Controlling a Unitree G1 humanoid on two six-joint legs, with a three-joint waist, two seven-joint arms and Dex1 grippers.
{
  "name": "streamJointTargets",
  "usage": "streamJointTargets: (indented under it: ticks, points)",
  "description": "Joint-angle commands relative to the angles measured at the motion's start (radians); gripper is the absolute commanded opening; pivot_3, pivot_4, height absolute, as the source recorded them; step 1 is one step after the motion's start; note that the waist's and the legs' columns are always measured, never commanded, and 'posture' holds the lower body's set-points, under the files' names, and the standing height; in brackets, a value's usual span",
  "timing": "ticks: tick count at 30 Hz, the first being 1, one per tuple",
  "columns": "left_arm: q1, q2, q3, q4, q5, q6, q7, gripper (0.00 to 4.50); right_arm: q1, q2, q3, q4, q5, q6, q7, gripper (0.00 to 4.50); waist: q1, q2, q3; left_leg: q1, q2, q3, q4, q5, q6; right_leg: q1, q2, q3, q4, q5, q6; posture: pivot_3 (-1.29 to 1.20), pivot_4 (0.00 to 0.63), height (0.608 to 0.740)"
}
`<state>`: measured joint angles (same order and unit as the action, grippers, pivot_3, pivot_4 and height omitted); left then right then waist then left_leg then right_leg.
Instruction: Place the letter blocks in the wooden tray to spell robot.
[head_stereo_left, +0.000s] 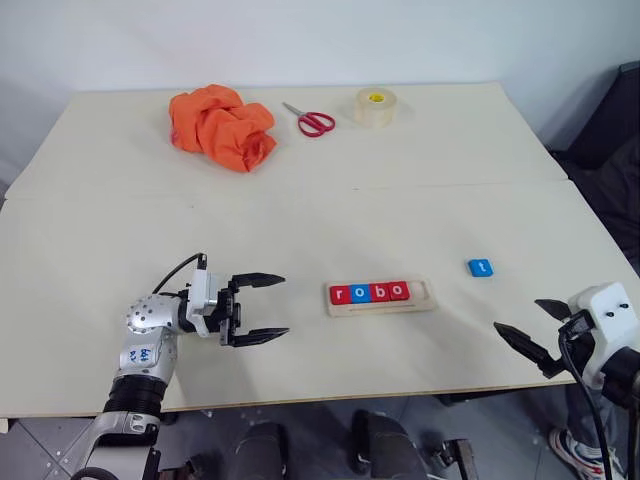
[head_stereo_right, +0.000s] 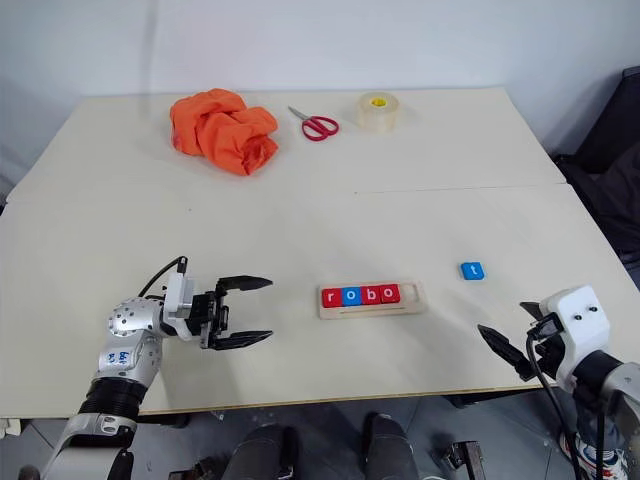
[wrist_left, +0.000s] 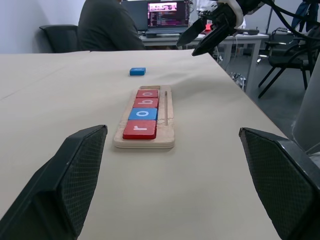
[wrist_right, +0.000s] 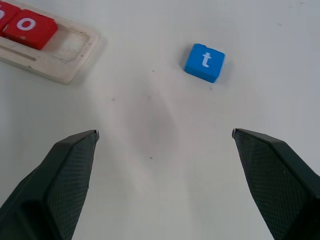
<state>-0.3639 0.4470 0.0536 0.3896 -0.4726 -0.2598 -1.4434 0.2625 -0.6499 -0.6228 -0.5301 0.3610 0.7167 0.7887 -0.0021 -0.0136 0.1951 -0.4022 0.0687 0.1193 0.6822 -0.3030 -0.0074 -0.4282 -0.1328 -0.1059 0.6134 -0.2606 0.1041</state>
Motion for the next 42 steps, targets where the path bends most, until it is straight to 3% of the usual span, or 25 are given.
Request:
streamJointTargets:
  ticks: [1,16,25,28,35,42]
  points:
    - [-0.005,0.011,0.011,-0.008,-0.008,-0.001,-0.010,4.50,-0.003,0.005,-0.039,0.030,0.020,-0.041,-0.028,4.48,0.001,0.000,0.000,0.000,0.000,0.000,0.000,0.000,0.000,0.000,0.000,0.000,0.000,0.000,0.000,0.00,0.150,0.740]
    - [0.030,0.016,0.020,-0.072,-0.010,0.012,0.022,4.50,-0.383,0.109,0.218,0.479,-0.073,-0.260,-0.241,4.48,-0.003,0.000,-0.001,0.000,-0.001,0.001,0.000,0.001,0.000,0.000,0.000,0.001,0.001,0.000,0.000,0.00,0.150,0.740]
    - [0.040,0.020,0.021,-0.094,-0.009,0.016,0.038,4.50,-0.454,0.139,0.292,0.545,-0.094,-0.237,-0.328,4.48,-0.002,0.001,-0.001,-0.001,-0.001,0.001,0.000,0.001,0.000,0.000,0.000,0.000,0.000,0.000,0.000,0.00,0.150,0.740]
    - [0.041,0.019,0.021,-0.096,-0.009,0.016,0.041,4.50,-0.442,0.150,0.293,0.511,-0.083,-0.216,-0.352,3.94,-0.002,0.001,-0.001,-0.001,-0.001,0.001,0.000,0.001,0.000,0.000,0.000,0.000,0.000,0.000,0.000,0.00,0.150,0.740]
    - [0.035,0.017,0.017,-0.087,-0.008,0.013,0.034,4.50,-0.425,0.181,0.272,0.427,-0.065,-0.206,-0.416,1.55,-0.001,0.001,-0.001,-0.001,-0.001,0.001,0.000,0.001,0.000,0.000,0.000,0.000,0.000,0.000,0.000,0.00,0.150,0.740]
    - [0.013,0.013,0.008,-0.062,-0.009,0.014,0.006,4.50,-0.326,0.297,0.227,0.202,0.013,-0.149,-0.522,1.46,0.000,0.001,-0.001,-0.001,0.000,0.001,-0.001,0.001,0.000,-0.001,0.000,0.000,0.000,0.000,-0.001,0.00,0.150,0.740]
